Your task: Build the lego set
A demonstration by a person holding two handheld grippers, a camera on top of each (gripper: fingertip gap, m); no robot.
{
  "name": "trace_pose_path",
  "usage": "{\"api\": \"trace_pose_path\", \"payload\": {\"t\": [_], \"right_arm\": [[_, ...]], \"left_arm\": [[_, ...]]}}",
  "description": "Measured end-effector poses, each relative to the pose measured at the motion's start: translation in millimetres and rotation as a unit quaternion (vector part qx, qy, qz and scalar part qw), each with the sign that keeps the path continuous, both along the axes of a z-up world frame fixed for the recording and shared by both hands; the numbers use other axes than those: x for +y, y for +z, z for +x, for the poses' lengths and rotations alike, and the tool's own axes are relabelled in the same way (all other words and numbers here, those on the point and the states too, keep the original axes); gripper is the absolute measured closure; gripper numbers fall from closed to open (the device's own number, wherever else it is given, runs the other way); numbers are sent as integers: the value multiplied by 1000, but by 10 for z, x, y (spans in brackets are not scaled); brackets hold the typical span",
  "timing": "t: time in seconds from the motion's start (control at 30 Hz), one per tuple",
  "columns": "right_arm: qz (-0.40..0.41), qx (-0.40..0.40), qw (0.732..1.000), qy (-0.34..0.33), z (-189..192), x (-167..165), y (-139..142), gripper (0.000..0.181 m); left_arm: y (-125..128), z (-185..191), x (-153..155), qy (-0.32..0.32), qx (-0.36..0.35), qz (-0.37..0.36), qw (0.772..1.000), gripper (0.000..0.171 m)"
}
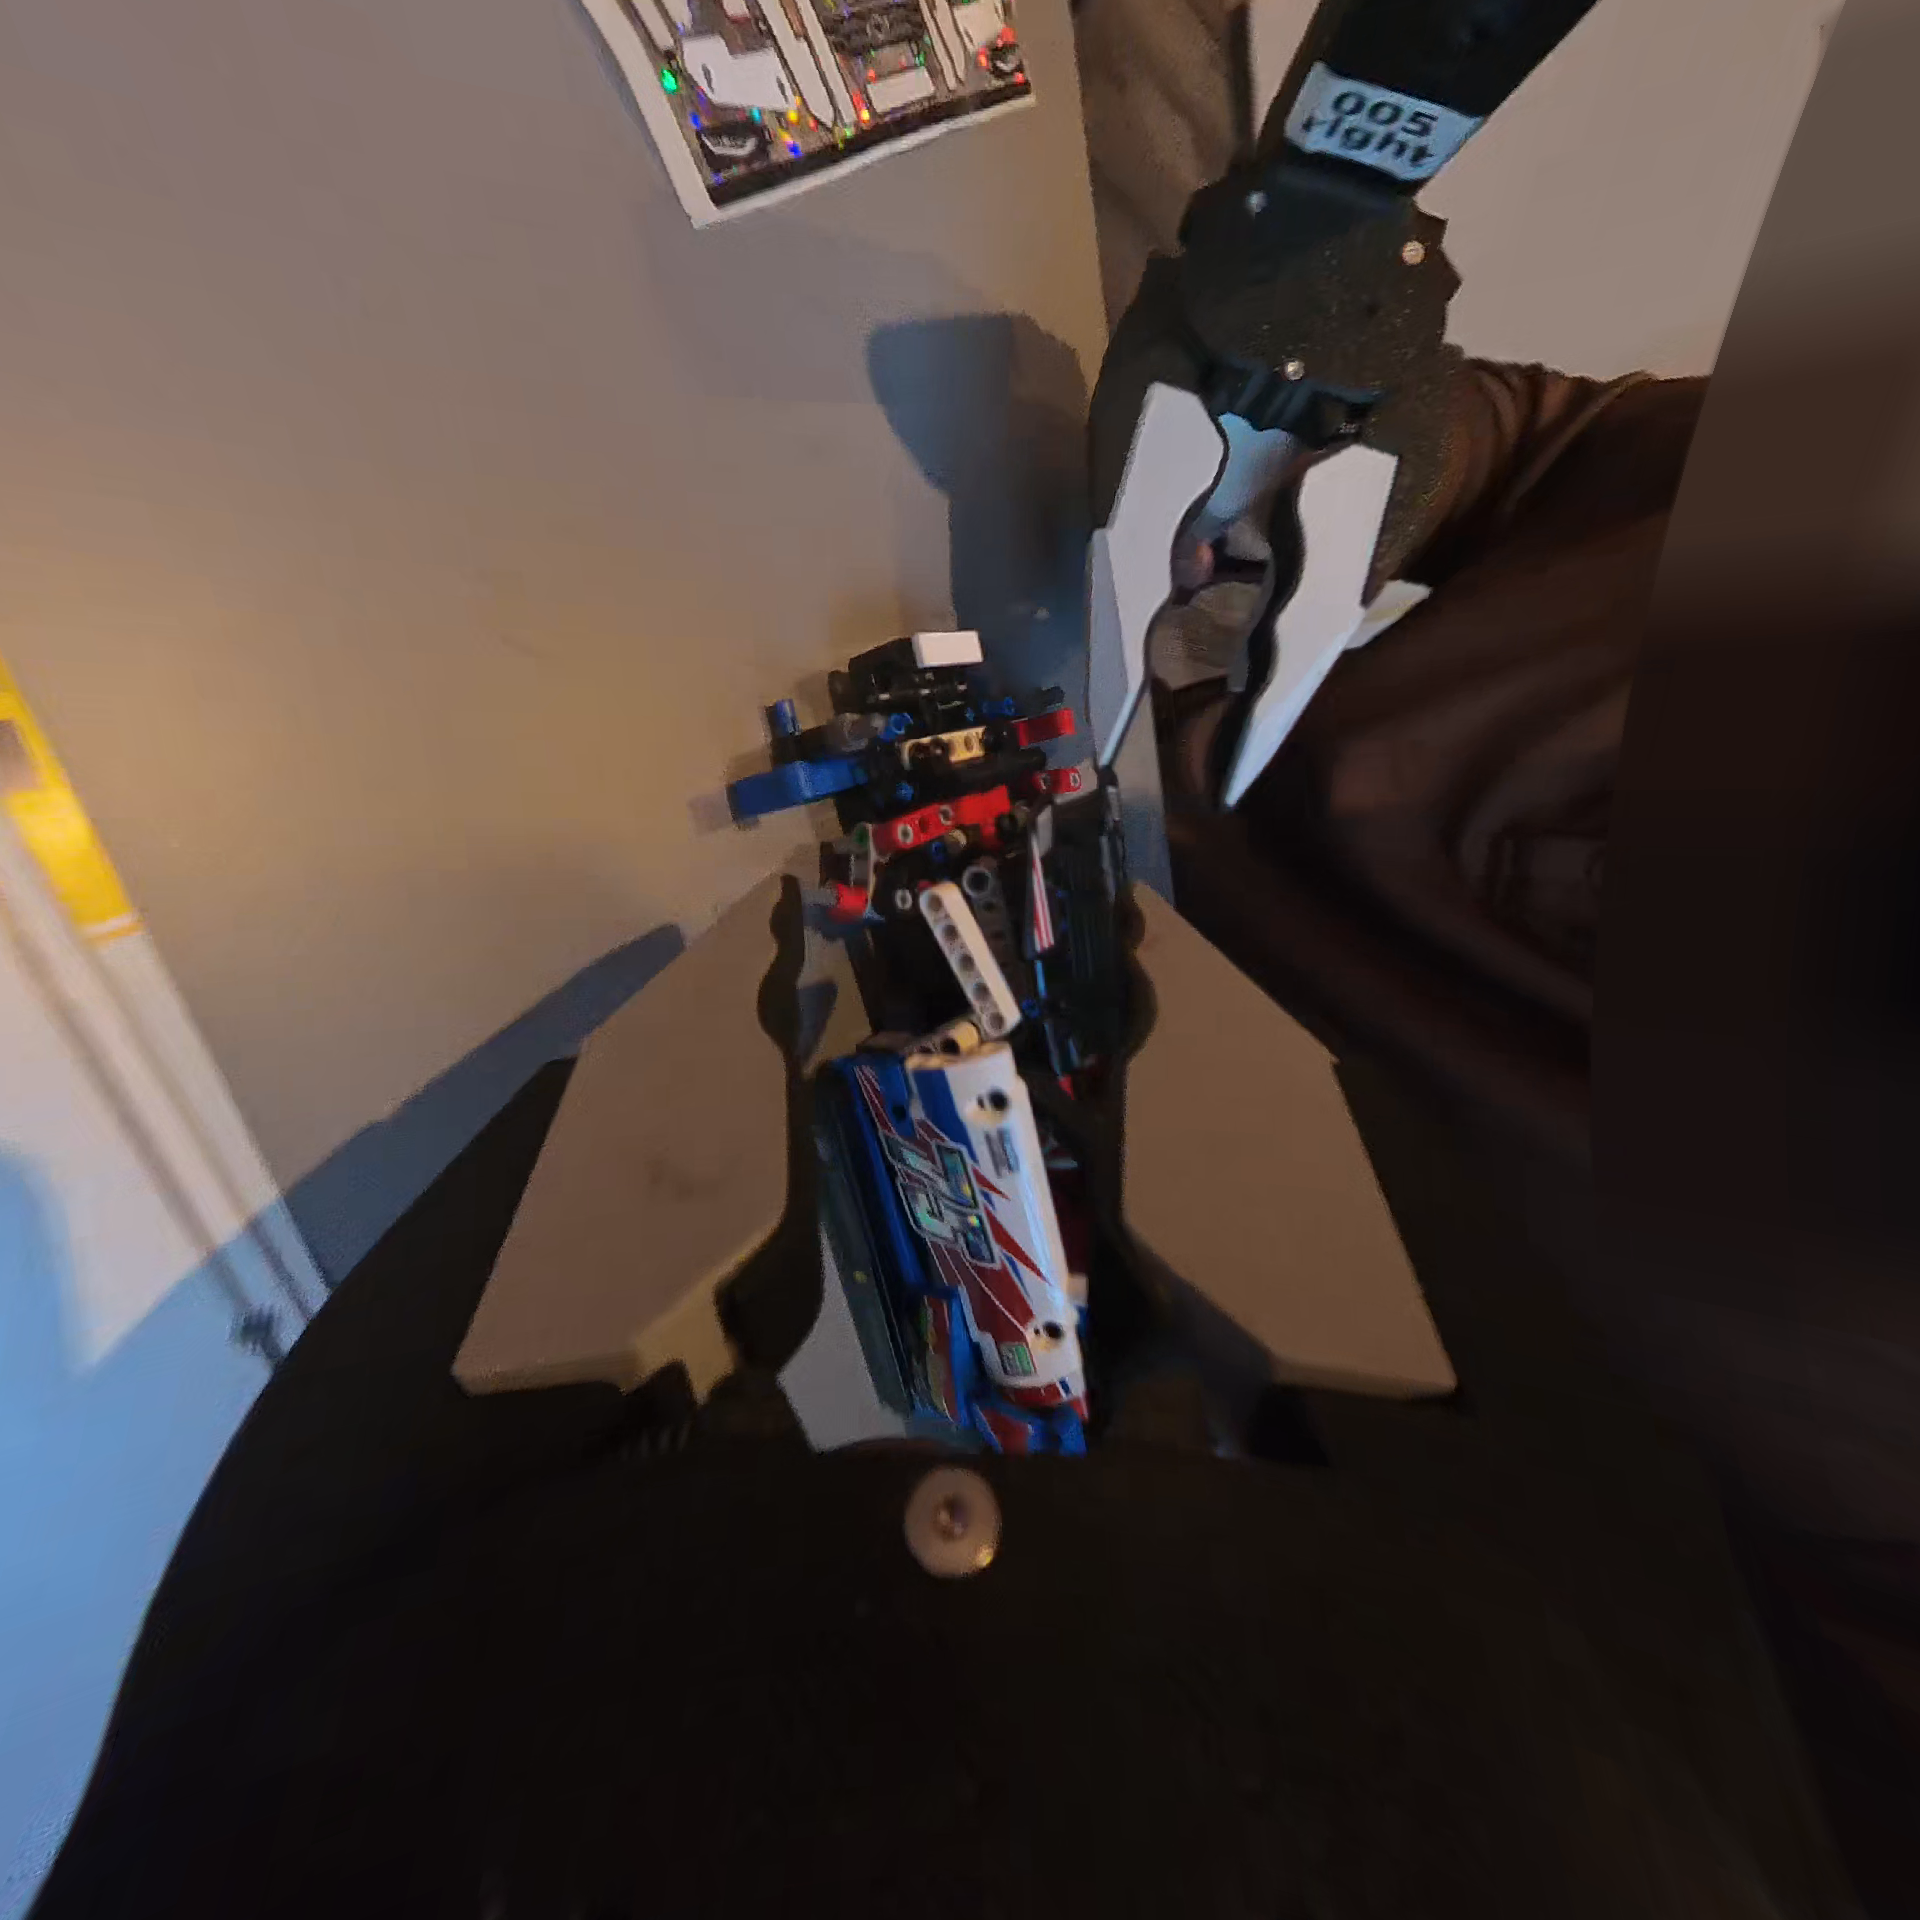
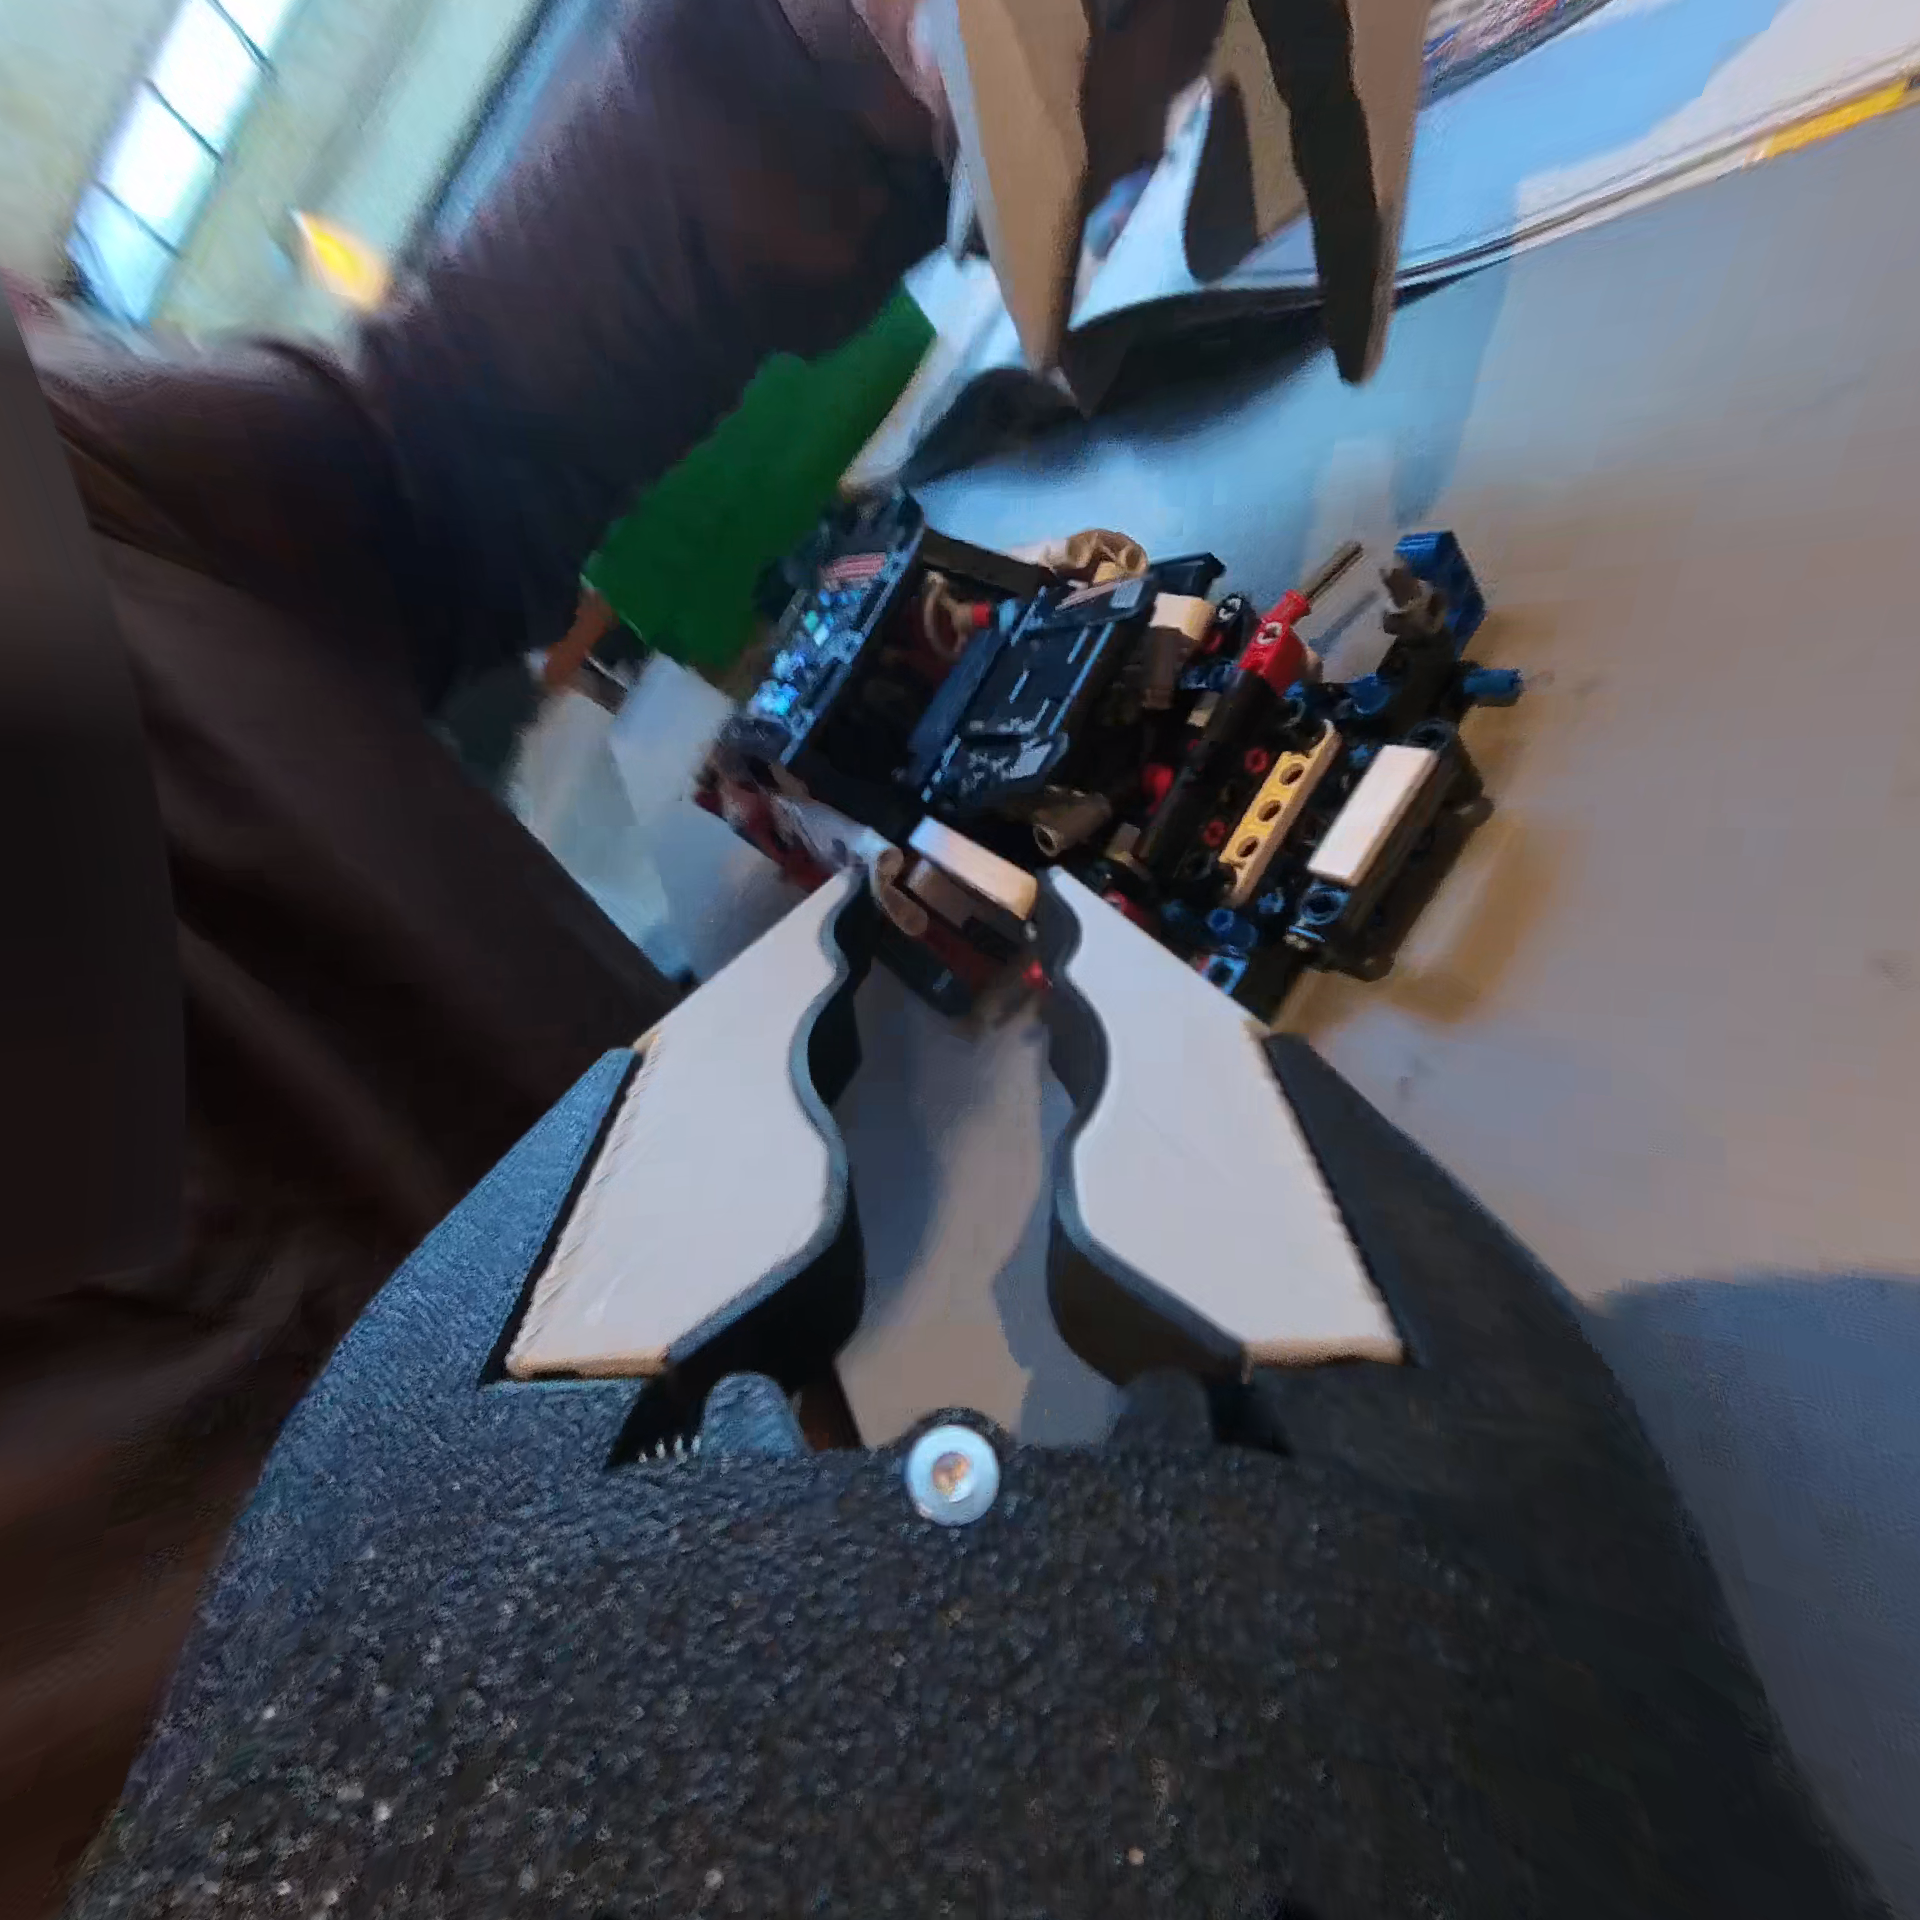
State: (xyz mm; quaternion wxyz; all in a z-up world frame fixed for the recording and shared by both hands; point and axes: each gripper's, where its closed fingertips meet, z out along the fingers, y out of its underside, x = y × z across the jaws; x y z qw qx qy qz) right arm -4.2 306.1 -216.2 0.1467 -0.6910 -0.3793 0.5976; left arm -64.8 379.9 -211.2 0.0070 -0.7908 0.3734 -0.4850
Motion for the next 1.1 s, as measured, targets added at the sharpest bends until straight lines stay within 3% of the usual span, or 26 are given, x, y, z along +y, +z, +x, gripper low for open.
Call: {"api": "trace_pose_path", "payload": {"t": [0.1,0.2,0.33,0.43,0.53,0.73,0.93,1.1], "right_arm": [[147,-53,988,15,106,107,-68,146],[293,-62,953,50,109,236,32,121],[389,-45,903,175,-112,155,133,111],[450,-55,855,251,-322,182,39,110],[457,-73,824,326,-407,158,-127,116],[424,-71,811,397,-480,75,-150,117],[428,-86,807,397,-524,49,-155,123],[418,-93,826,366,-544,-29,-154,124]], "left_arm": [[271,-120,-50,39,17,69,997,116],[526,-264,-219,103,36,124,986,116],[784,-397,-690,190,41,182,964,115],[835,-463,-1123,253,35,203,945,116],[734,-533,-1536,318,29,196,927,116],[193,-783,-2160,424,66,153,890,114],[63,-810,-2376,483,27,151,862,121],[-38,-908,-2445,511,56,178,839,113]]}}
